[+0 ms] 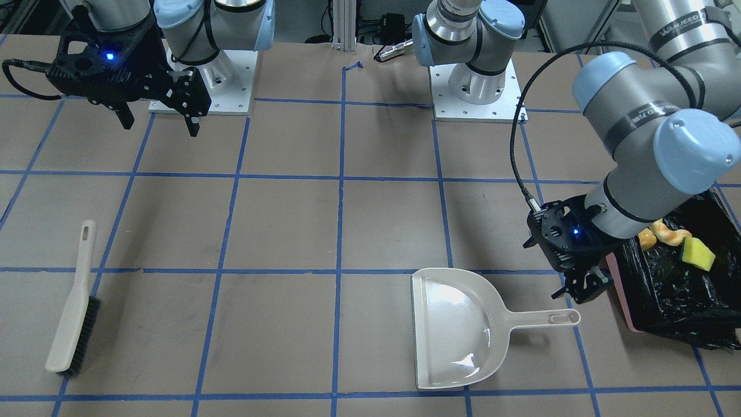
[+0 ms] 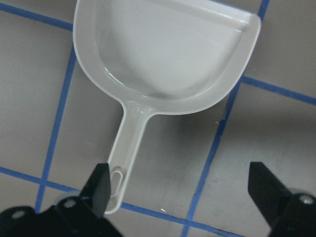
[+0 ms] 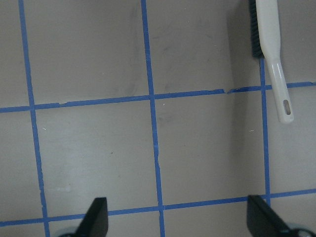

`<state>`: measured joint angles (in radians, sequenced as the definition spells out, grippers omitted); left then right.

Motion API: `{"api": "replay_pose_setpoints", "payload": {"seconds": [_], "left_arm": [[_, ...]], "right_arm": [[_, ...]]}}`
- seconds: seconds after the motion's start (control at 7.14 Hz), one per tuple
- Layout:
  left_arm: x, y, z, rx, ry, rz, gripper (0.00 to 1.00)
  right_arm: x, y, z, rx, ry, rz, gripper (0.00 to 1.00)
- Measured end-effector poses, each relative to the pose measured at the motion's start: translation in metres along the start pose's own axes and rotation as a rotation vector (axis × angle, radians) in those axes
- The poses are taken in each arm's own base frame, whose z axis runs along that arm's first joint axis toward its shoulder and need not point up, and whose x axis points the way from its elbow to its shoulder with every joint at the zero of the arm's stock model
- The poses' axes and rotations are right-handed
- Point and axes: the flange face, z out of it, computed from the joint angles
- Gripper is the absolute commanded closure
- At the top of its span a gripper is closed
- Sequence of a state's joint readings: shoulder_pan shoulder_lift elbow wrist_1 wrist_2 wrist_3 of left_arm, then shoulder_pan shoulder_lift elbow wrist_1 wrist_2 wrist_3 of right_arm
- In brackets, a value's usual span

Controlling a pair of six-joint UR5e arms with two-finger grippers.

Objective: Sweep and dump trash into bin

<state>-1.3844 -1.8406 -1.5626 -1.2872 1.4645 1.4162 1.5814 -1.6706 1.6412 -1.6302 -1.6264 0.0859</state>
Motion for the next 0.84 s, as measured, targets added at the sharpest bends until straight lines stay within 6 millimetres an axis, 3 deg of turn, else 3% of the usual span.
{"api": "replay_pose_setpoints", "payload": {"seconds": [0.42,0.84], "left_arm": [[0.049,0.002,-0.054,-0.014,0.016,-0.303,0.00],[0.086,0.002,-0.088,-0.013,-0.010,-0.652,0.00]], "right_arm": [[0.001,0.000,-0.001,0.001,-0.001,0.001,0.00],[0.001,-0.001,0.000,0.001,0.000,0.002,0.00]]}}
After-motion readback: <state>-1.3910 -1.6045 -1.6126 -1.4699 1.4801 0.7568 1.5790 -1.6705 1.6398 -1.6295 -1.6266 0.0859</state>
